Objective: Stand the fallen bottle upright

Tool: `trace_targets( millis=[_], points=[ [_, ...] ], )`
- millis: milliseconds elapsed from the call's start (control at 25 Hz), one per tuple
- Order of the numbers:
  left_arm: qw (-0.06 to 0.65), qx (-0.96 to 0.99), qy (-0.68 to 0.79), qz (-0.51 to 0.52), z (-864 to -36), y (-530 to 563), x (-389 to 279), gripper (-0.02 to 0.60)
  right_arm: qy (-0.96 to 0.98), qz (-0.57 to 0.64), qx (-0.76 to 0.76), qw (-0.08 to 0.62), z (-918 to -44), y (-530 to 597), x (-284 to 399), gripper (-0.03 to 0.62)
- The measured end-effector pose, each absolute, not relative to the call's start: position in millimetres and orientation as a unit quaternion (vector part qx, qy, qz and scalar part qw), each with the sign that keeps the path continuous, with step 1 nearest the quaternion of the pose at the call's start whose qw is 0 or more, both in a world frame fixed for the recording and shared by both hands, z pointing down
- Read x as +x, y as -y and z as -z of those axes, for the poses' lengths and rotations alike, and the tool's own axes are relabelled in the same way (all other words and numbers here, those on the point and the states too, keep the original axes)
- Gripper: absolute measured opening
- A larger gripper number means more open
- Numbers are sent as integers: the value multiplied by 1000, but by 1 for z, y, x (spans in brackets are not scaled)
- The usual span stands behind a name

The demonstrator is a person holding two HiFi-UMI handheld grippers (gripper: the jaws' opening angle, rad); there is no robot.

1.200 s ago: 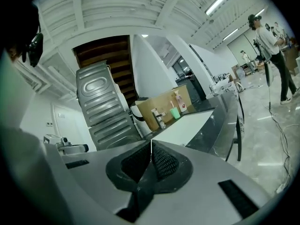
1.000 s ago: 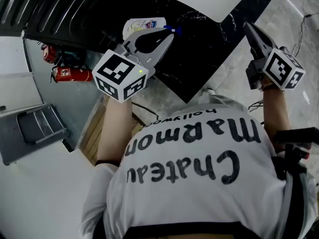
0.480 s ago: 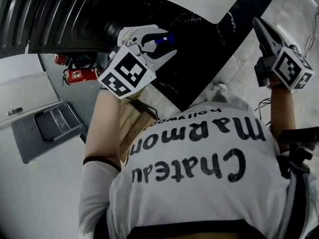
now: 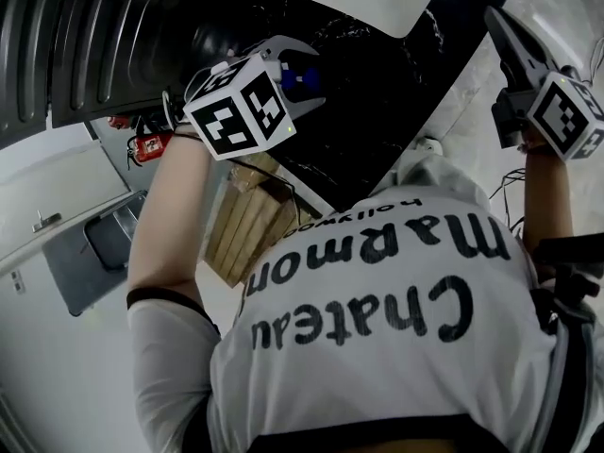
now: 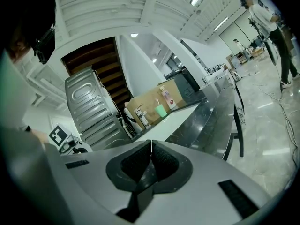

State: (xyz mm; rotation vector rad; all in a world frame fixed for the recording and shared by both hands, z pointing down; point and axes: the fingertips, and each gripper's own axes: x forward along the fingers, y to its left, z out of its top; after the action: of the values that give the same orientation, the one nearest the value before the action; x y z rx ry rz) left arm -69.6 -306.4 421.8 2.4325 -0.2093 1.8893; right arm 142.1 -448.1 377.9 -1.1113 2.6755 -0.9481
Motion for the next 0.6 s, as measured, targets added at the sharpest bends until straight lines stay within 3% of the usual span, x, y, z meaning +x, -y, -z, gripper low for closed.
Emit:
trace_targets(
  millis=[440,600],
  points=[
    [34,755,8,-655,-444,301,-73,229,-876,300,-375,41,-381,453,148,15],
    [17,745,-5,-667,-444,296,-74,185,-873,302,-380,41,-383,451,150,15]
  ],
)
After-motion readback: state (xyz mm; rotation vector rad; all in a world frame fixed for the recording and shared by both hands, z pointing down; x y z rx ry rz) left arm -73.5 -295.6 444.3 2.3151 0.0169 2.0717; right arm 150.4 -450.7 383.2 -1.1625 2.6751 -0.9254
